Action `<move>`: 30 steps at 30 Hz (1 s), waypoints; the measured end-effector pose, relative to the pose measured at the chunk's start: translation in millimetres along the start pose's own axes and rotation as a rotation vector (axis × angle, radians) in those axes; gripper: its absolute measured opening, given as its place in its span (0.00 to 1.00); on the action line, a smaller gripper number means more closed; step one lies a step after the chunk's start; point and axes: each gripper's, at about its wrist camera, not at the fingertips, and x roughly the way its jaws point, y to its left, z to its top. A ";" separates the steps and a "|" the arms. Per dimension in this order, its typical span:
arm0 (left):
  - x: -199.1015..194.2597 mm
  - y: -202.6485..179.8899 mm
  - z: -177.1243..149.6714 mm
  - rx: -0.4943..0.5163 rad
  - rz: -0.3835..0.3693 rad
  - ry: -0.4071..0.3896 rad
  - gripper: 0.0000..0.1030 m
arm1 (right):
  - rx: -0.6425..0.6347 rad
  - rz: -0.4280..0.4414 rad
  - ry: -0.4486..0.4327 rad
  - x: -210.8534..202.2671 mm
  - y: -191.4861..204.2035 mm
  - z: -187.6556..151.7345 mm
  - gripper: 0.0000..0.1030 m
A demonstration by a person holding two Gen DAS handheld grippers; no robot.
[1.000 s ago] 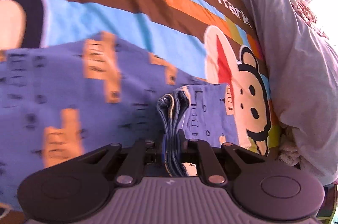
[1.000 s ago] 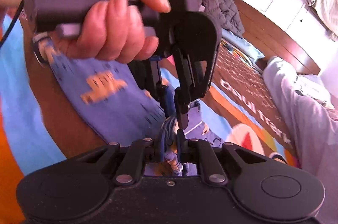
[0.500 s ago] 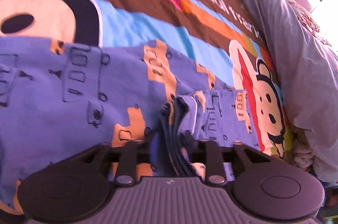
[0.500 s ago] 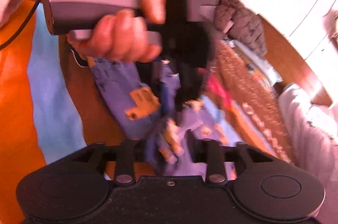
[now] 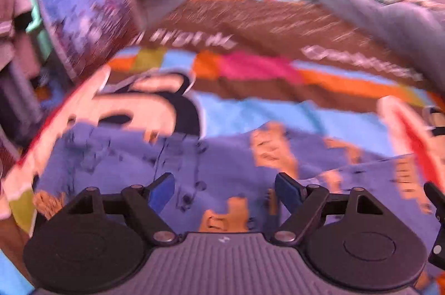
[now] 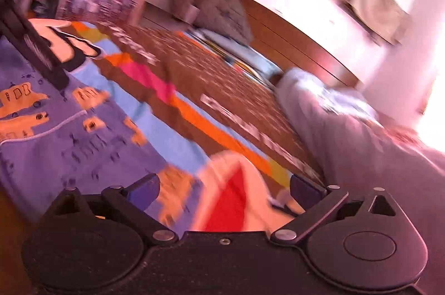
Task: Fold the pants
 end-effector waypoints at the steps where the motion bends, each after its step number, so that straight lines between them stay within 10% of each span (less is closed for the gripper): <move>1: 8.2 3.6 -2.1 -0.006 0.014 0.017 0.81 | 0.005 0.038 -0.029 9.7 2.4 0.0 0.92; 4: 23.8 11.2 -14.8 0.057 0.067 -0.019 0.86 | -0.012 0.106 0.003 37.6 16.7 -4.5 0.91; 10: 3.8 19.3 -12.8 -0.018 0.034 -0.051 0.82 | 0.027 -0.083 0.171 57.3 -4.4 -18.3 0.84; 14: -31.7 26.5 -17.3 -0.031 -0.139 -0.143 0.90 | -0.014 -0.030 0.011 -12.0 -13.2 -10.0 0.99; 19: -24.9 0.9 -48.6 0.171 -0.148 0.056 0.91 | -0.097 -0.020 0.153 -34.0 18.9 -32.3 0.99; 21: -29.4 5.6 -58.4 0.194 -0.114 0.017 0.93 | -0.120 -0.037 0.222 -31.6 23.8 -42.0 0.98; 26: -43.9 53.9 -56.3 0.047 -0.225 0.098 0.92 | -0.021 -0.157 0.290 -49.2 2.9 -38.2 0.93; 30: -66.9 104.3 -69.1 -0.074 -0.227 0.047 0.92 | 0.177 -0.067 0.215 -86.9 15.1 -39.1 0.98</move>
